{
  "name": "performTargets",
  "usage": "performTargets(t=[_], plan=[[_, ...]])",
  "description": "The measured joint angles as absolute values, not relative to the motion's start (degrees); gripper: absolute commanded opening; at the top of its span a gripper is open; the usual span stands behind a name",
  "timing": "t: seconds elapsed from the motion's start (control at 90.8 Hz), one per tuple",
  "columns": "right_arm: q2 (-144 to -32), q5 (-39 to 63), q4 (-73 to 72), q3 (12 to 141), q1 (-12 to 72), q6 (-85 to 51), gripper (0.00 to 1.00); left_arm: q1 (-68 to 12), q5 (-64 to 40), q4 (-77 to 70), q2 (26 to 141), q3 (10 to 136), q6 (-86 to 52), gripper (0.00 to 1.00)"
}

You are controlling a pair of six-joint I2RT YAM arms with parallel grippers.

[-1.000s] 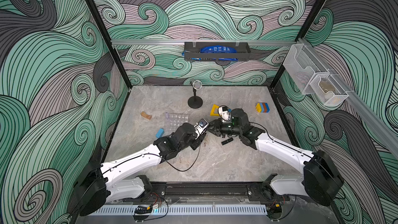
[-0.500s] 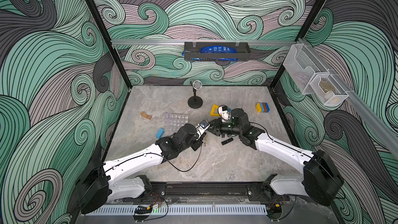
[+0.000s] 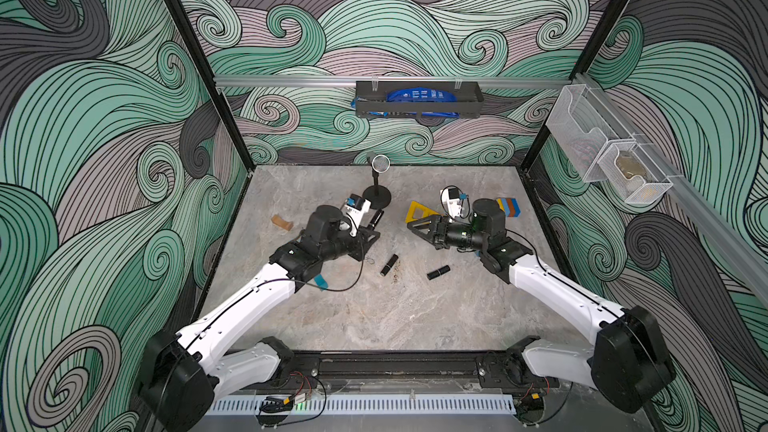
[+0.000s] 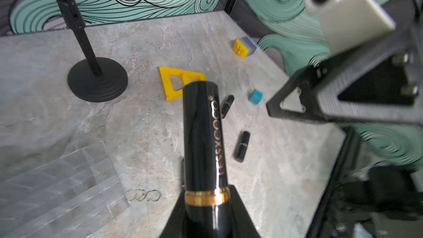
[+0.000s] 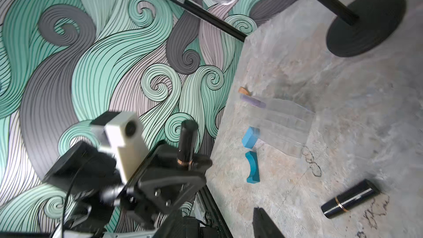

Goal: Arrange the lipsticks in the organizer
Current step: Pick up the lipstick at the center of the board.

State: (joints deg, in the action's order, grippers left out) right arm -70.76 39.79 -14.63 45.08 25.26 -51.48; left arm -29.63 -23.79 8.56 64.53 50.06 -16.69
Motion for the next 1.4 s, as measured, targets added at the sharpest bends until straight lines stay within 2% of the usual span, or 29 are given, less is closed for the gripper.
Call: performTargets(t=[0.22,0.44,0.638,0.947,1.222,1.266,1.343,1.398], plan=[[-71.3,43.5,-28.3,43.2,27.6,-51.1,0.55,-25.7,-49.2,-4.0,67.8,50.2,-33.6,0.01],[-74.5,44.4,-29.7,48.4,30.6,-50.2,0.55,-25.2,-61.2,-12.9,70.7,50.1,-42.4,0.00],[-75.3,45.4,-33.4,49.1,31.0,-51.9,0.45,-25.2,-65.7,-20.4,70.8,50.0,-48.2,0.00],[-76.7,46.7,-40.2,49.2,31.1,-57.7,0.42,-25.2,-67.4,-22.8,70.8,49.7,-50.3,0.00],[-79.0,46.4,-46.2,49.4,32.2,-61.8,0.20,-25.1,-67.9,-23.4,70.8,49.2,-50.7,0.00],[-79.4,46.0,-46.7,49.4,32.4,-62.5,0.18,-24.8,-68.0,-23.6,70.8,49.0,-50.7,0.09],[-79.7,45.0,-47.1,49.4,32.8,-63.2,0.14,-24.6,-68.0,-23.9,70.8,48.8,-50.7,0.34],[-79.9,43.8,-47.1,49.4,33.2,-63.5,0.11,-24.5,-67.6,-24.2,70.7,48.5,-50.7,0.43]])
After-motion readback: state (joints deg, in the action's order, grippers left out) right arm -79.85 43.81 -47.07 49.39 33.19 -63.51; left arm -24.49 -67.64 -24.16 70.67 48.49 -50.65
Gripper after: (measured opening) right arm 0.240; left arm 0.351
